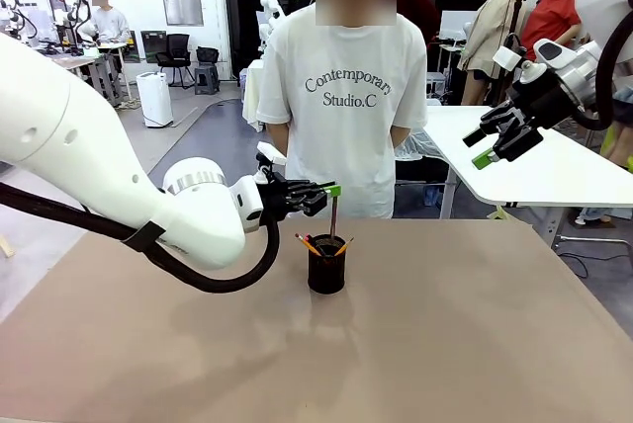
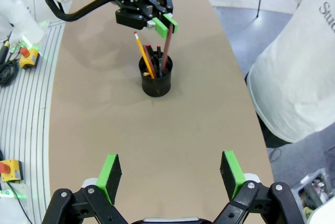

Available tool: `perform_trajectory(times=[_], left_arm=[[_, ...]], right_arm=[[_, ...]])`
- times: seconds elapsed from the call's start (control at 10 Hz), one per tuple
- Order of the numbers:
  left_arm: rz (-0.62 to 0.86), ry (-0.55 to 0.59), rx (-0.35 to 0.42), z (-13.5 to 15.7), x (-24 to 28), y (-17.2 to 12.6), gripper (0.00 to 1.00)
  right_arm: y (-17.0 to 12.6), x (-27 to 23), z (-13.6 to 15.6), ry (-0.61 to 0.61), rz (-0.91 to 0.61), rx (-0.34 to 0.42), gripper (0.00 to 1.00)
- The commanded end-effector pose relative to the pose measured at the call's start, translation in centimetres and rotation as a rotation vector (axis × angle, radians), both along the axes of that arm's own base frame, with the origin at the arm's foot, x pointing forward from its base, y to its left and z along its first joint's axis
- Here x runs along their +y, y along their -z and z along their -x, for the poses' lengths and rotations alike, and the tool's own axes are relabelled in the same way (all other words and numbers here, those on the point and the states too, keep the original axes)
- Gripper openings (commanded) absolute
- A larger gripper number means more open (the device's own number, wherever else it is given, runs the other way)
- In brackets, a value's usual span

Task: Place the pens into the pen holder.
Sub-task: Pick up a writing instrument from the table and place it into the Pen holder.

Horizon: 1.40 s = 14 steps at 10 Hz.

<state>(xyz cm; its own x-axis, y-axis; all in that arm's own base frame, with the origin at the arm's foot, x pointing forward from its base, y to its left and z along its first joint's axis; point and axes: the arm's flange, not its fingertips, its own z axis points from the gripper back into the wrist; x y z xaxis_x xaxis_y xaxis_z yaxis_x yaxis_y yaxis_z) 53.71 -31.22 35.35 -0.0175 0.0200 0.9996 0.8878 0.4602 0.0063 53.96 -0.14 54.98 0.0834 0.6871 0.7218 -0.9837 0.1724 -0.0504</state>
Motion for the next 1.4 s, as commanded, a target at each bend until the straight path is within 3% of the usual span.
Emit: perform_trajectory(times=[0.0,0.2,0.3,1.1,1.3], left_arm=[[0.005,-0.030,-0.047,0.6,-0.9,1.0,0.57],[0.002,-0.032,-0.052,0.6,-0.7,0.8,0.97],[0.000,-0.036,-0.055,0.8,-0.7,0.6,1.00],[-0.256,0.057,-0.008,1.8,4.3,-4.5,1.00],[-0.364,0.078,0.049,2.7,6.7,-5.9,1.00]], right_arm=[[-0.3,0.1,0.4,0.010,-0.004,0.015,1.00],[-0.3,0.1,0.4,0.010,-0.004,0.015,1.00],[-0.3,0.1,0.4,0.010,-0.004,0.015,1.00],[-0.3,0.1,0.4,0.010,-0.004,0.015,1.00],[-0.3,0.1,0.4,0.010,-0.004,0.015,1.00]])
